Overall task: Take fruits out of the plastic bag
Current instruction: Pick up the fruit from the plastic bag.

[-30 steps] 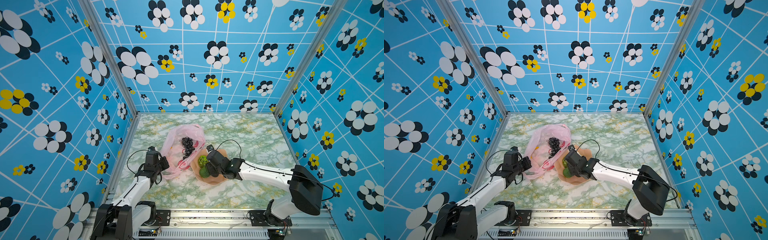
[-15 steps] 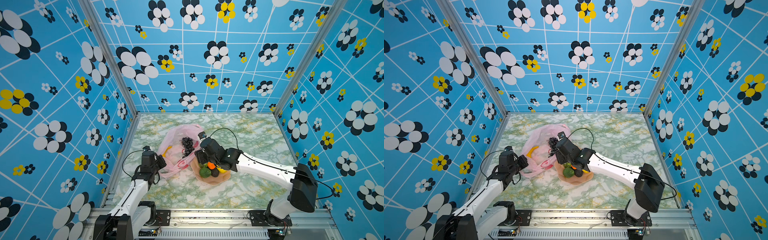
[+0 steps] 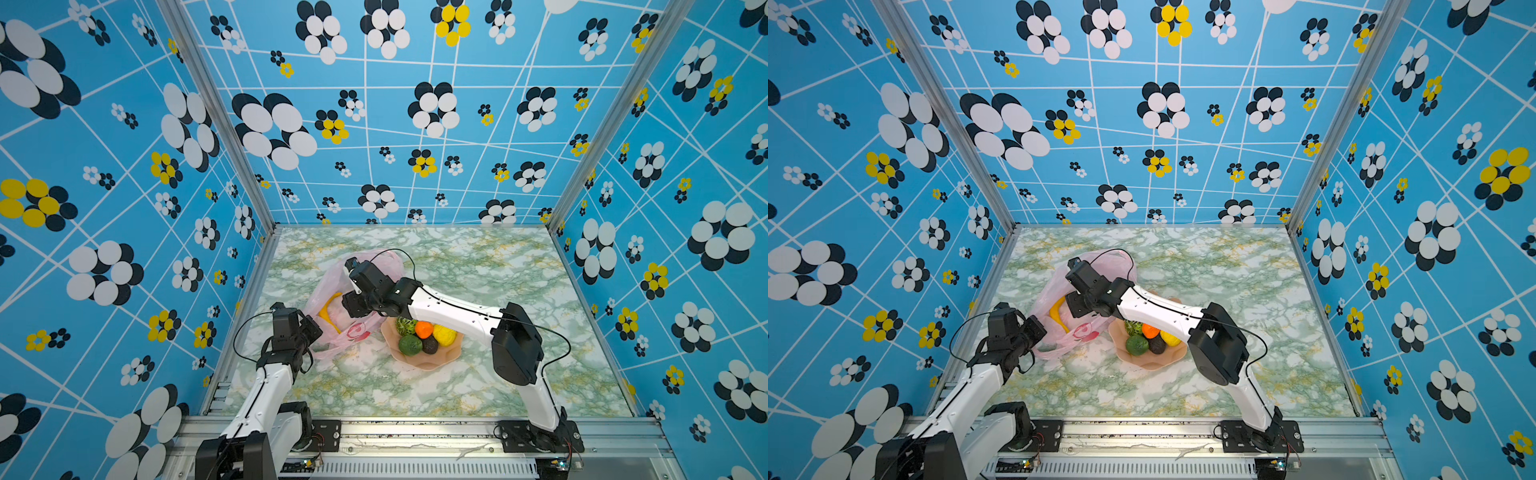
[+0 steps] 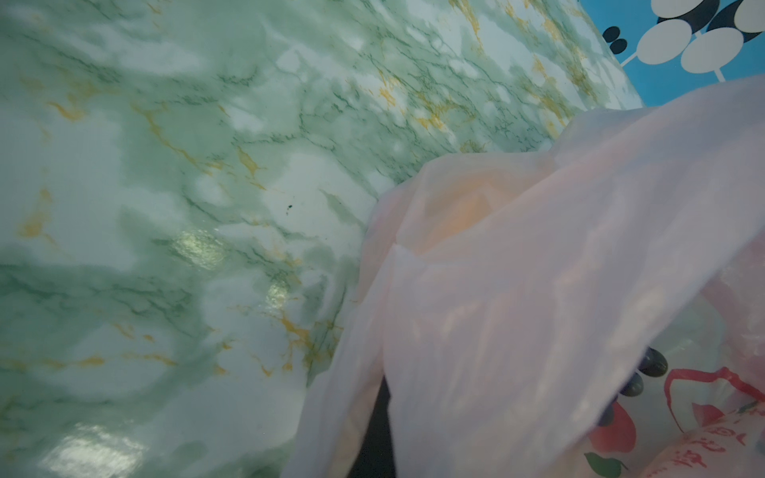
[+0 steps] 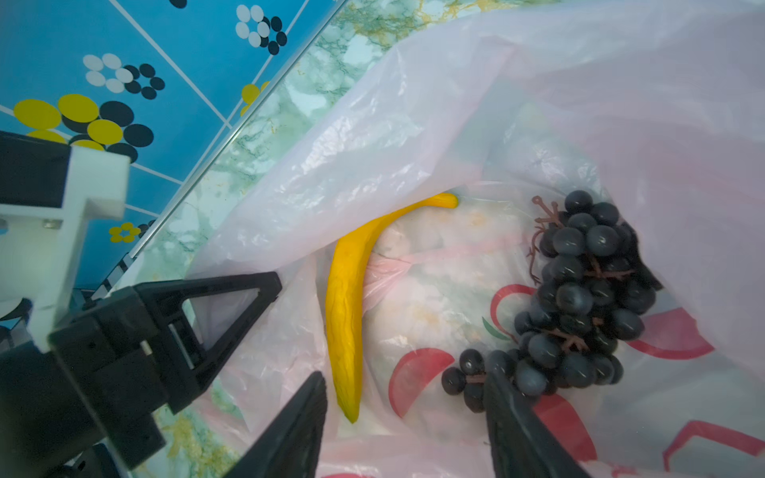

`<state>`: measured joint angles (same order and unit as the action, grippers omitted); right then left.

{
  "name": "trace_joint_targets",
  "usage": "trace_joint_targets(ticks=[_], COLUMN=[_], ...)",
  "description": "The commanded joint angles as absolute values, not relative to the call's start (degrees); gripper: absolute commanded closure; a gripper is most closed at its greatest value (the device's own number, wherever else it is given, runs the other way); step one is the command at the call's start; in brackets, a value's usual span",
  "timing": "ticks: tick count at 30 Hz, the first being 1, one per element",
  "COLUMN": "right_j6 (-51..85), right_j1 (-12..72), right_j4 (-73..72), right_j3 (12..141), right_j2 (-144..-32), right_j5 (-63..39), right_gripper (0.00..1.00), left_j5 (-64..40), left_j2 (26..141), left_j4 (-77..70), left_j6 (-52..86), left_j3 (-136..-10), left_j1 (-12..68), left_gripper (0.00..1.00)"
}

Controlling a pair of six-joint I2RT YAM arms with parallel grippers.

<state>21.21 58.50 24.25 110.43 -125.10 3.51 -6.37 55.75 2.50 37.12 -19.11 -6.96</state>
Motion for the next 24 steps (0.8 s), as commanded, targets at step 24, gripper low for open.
trace_joint_targets(ticks=[24], right_j6=[19.86], right_j1=[60.89], right_j4=[35.18], right_j3=[141.85], right_j2=[-152.46], right_j5=[-0.07], right_gripper=[0.38], left_j5=[-7.63], left_j2=[56.80], left_j4=[3.00], left_j6=[38.23], left_j3=[-18.19], left_j1=[-8.70], left_gripper=[1.00])
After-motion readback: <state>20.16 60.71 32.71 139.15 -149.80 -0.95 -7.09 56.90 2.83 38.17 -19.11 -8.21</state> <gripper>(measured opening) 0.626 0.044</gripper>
